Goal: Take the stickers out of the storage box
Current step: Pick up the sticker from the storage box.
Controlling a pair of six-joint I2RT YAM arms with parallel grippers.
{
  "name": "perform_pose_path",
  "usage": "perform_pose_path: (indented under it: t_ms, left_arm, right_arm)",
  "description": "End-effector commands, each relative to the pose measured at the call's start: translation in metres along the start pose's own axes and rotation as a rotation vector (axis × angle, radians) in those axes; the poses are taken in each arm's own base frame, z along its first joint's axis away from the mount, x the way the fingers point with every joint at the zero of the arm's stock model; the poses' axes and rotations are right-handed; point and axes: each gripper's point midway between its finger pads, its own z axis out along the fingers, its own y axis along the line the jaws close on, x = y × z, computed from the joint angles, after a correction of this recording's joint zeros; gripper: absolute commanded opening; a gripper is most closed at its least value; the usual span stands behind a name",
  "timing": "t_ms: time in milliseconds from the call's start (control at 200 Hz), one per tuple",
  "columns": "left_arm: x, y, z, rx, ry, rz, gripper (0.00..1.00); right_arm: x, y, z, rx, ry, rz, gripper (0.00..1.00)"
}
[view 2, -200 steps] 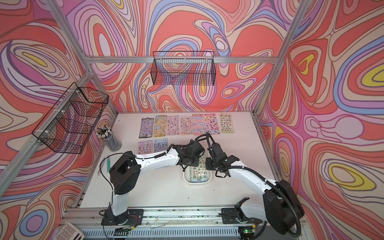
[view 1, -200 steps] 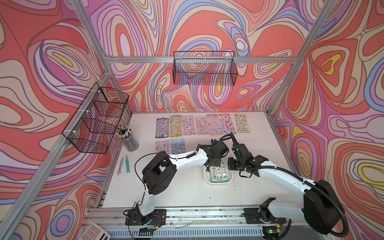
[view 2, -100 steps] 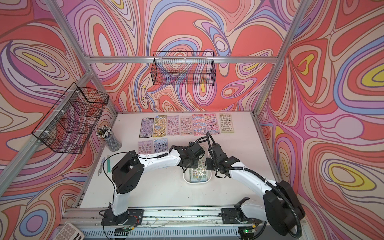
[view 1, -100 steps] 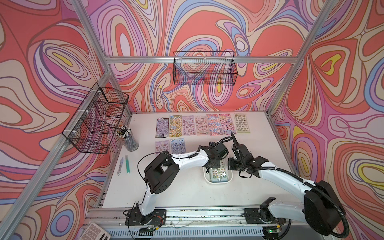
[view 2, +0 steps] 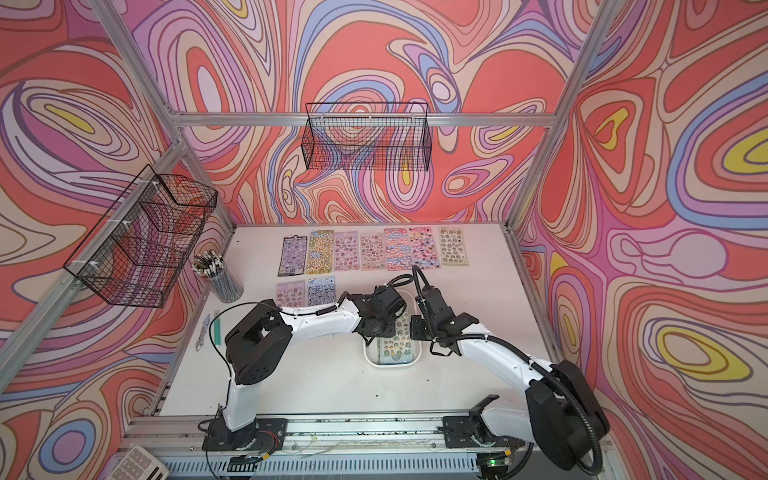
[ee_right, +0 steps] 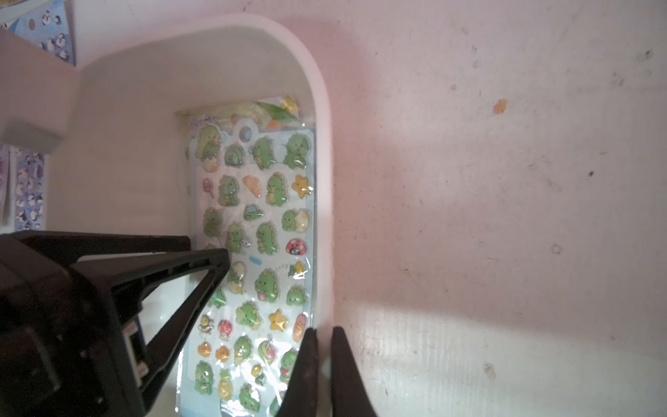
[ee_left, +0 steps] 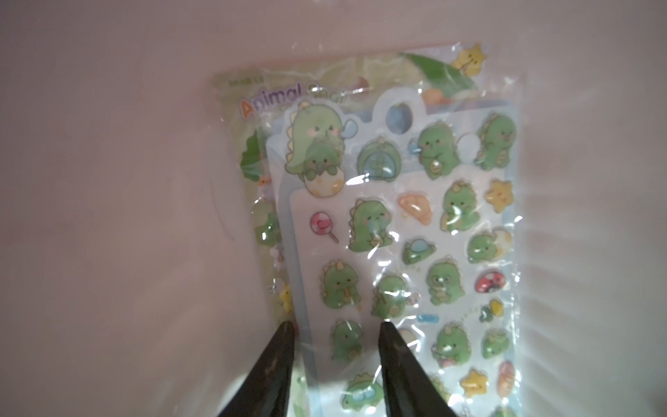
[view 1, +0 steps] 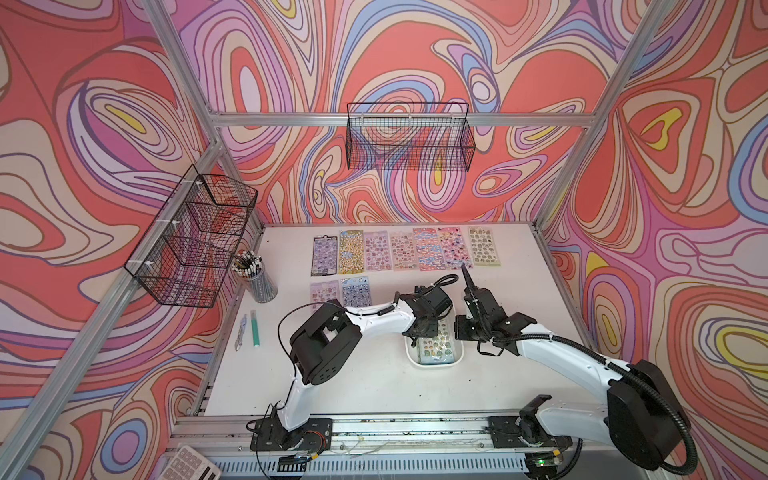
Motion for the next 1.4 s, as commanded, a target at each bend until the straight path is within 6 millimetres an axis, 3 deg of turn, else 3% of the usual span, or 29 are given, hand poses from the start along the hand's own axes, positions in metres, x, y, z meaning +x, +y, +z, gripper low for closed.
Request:
perform_pose_path:
  t_ms: [0,185,421,761,976,1392]
  left_arm:
    - [0.003,0.021,0.007,-0.088,0.007,-0.011,0.43]
    - [-0.004,0.026,-0.005,-0.108,-0.049,-0.007,0.44]
    - [0.006,0.008,0.009,-0.002,0.002,-0.051,0.43]
    - [0.008,0.004,0.010,0.061,0.006,-0.104,0.34]
    - [-0.002,0.000,-0.006,0.106,-0.037,-0.122,0.23]
    - [-0.017,-0.015,-0.033,0.186,-0.086,-0.128,0.14]
  right_arm:
    - [0.016,-0.007,0.007,0.027,0.057,-0.004,0.00]
    - [0.017,-0.008,0.008,0.027,0.062,-0.004,0.00]
    - [0.016,-0.007,0.006,0.026,0.060,-0.005,0.00]
    - [0.016,-0.006,0.005,0.020,0.058,-0.004,0.00]
    - [0.017,-0.006,0.005,0.019,0.061,-0.004,0.00]
    - [0.016,-0.006,0.006,0.019,0.063,-0.003,0.00]
